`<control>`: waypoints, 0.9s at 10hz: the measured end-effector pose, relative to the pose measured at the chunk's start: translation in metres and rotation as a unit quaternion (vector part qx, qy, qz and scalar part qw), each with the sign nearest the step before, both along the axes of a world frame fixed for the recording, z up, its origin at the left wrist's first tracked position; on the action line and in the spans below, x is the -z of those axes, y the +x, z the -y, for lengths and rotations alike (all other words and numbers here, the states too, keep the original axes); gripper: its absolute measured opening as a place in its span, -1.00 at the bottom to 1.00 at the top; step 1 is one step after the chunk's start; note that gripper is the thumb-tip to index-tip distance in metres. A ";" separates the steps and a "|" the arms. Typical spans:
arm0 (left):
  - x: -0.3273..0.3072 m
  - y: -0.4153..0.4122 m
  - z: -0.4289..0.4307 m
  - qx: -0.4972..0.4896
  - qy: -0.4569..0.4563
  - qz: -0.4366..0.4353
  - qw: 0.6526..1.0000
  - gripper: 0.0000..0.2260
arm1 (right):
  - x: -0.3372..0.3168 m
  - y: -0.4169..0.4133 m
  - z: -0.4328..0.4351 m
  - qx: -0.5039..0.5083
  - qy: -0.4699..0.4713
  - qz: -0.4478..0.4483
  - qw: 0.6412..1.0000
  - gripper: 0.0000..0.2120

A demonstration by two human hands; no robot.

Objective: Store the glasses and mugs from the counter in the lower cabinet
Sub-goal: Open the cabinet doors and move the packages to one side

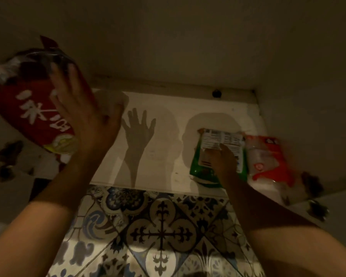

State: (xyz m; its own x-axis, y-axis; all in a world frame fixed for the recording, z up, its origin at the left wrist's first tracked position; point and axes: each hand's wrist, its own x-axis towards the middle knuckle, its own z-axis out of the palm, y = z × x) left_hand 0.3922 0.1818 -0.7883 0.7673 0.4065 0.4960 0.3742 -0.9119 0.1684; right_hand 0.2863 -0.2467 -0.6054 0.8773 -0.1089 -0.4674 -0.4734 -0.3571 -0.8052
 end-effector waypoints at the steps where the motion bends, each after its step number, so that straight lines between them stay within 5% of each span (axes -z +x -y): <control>1: -0.205 -0.133 0.160 0.127 -0.113 0.045 0.984 -0.07 | 0.009 -0.011 0.009 0.064 -0.050 0.010 0.997 -0.55; 2: -0.216 -0.159 0.209 0.227 -0.285 0.026 0.931 -0.10 | 0.024 -0.022 0.017 0.129 -0.036 0.045 0.990 -0.69; 3: -0.176 -0.150 0.277 0.252 -0.405 -0.103 0.873 -0.03 | 0.039 -0.027 0.026 0.145 -0.086 0.062 0.984 -0.66; 4: -0.150 -0.136 0.311 0.202 -0.596 -0.108 0.769 0.01 | 0.052 -0.026 0.040 0.139 -0.104 0.042 0.984 -0.48; 5: -0.137 -0.130 0.336 0.092 -0.687 -0.125 0.710 -0.01 | 0.061 -0.027 0.050 0.100 -0.126 0.034 0.986 -0.39; 6: -0.130 -0.123 0.335 0.042 -0.680 -0.120 0.722 -0.07 | 0.069 -0.028 0.052 0.071 -0.162 0.043 0.983 -0.33; 7: -0.121 -0.114 0.319 -0.015 -0.736 -0.102 0.669 -0.19 | 0.073 -0.030 0.051 0.067 -0.205 0.050 0.975 -0.38; 8: -0.117 -0.112 0.310 -0.055 -0.762 -0.104 0.637 -0.75 | 0.077 -0.037 0.050 0.088 -0.237 0.060 0.966 -0.38; 9: -0.114 -0.116 0.307 -0.053 -0.760 -0.138 0.632 -0.81 | 0.074 -0.040 0.052 0.111 -0.246 0.042 0.962 -0.42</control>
